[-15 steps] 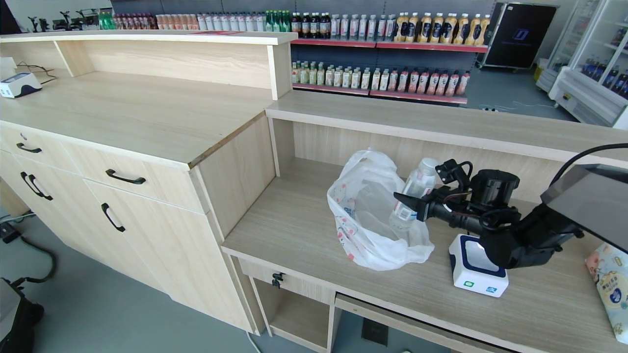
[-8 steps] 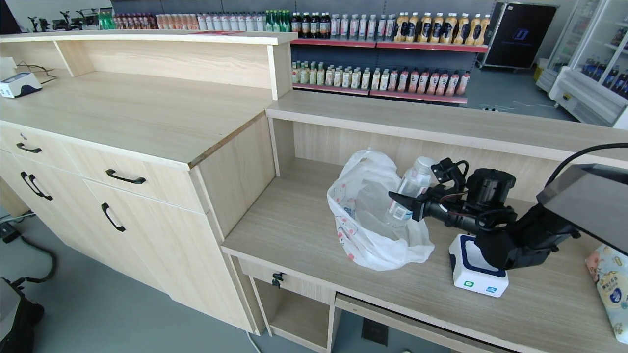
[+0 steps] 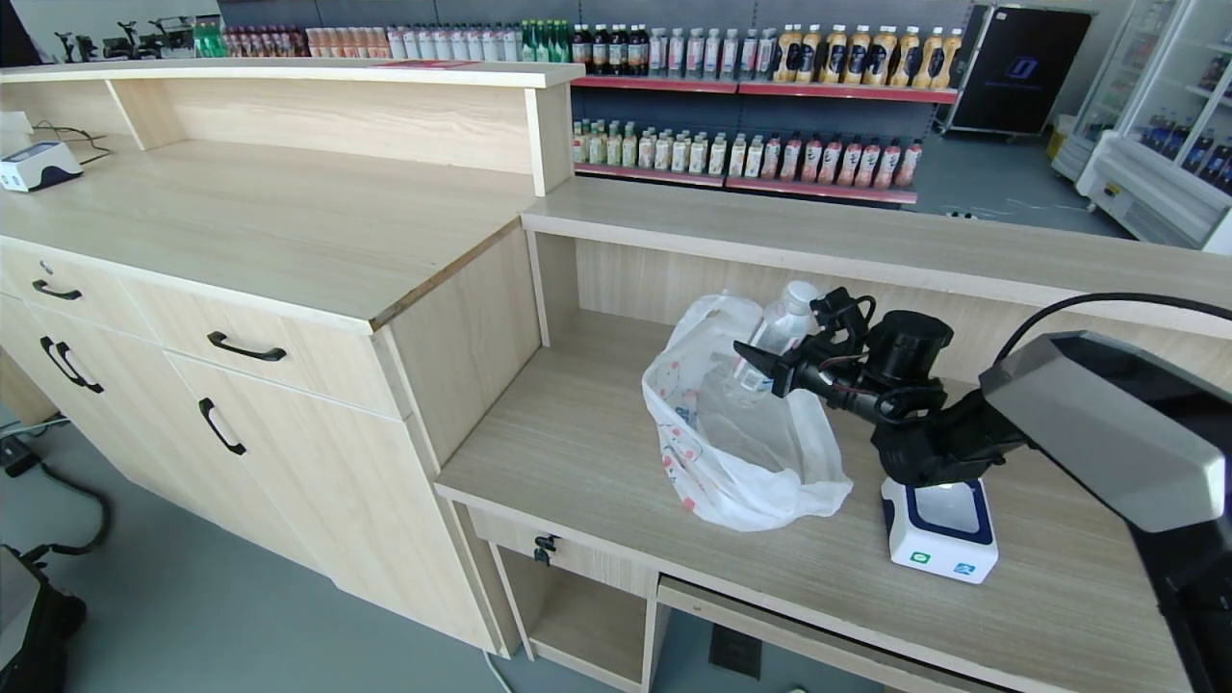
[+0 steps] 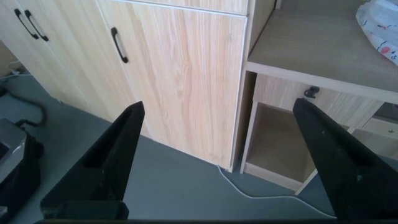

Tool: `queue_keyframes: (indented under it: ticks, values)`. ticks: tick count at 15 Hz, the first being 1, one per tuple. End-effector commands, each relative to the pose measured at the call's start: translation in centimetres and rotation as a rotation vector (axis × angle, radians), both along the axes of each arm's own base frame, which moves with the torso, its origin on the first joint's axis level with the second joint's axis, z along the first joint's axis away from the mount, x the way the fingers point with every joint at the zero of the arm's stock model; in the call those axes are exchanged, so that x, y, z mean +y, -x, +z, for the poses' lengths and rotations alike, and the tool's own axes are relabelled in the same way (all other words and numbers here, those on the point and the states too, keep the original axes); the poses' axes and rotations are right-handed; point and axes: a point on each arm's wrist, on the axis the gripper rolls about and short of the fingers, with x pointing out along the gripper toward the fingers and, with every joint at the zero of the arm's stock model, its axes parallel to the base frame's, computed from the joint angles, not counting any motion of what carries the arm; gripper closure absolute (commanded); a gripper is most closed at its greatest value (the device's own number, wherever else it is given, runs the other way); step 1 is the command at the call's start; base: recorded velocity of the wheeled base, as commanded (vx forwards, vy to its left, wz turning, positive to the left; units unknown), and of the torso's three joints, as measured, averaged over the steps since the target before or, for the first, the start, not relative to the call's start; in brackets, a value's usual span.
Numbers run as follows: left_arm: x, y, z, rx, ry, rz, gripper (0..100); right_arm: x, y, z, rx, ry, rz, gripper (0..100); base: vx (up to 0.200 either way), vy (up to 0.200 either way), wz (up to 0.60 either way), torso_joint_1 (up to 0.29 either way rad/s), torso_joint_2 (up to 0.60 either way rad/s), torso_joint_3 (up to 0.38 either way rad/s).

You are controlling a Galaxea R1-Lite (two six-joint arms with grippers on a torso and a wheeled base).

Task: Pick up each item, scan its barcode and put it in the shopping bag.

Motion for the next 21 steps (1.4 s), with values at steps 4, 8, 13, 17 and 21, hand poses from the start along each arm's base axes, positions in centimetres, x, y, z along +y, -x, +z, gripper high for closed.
queue_keyframes:
  ticks: [4,8,13,17,21]
  values:
    - [0.0,0.0,0.0,0.0,0.0,0.001,0,0.8,-2.4,-3.6,0.004,0.002,0.006,100,0.0,0.0,0.0,0.0,0.0,0.0]
    - [0.0,0.0,0.0,0.001,0.0,0.001,0,0.6,-3.3,-4.2,0.022,0.009,-0.004,100,0.0,0.0,0.0,0.0,0.0,0.0]
    - [0.0,0.0,0.0,0.0,0.0,0.001,0,0.5,-3.5,-4.8,0.033,0.018,-0.008,100,0.0,0.0,0.0,0.0,0.0,0.0]
    - [0.0,0.0,0.0,0.0,0.0,0.001,0,-0.9,-2.9,-5.3,0.083,0.071,-0.034,100,0.0,0.0,0.0,0.0,0.0,0.0]
    - [0.0,0.0,0.0,0.0,0.0,0.001,0,-2.0,-3.1,-5.2,0.11,0.087,-0.057,100,0.0,0.0,0.0,0.0,0.0,0.0]
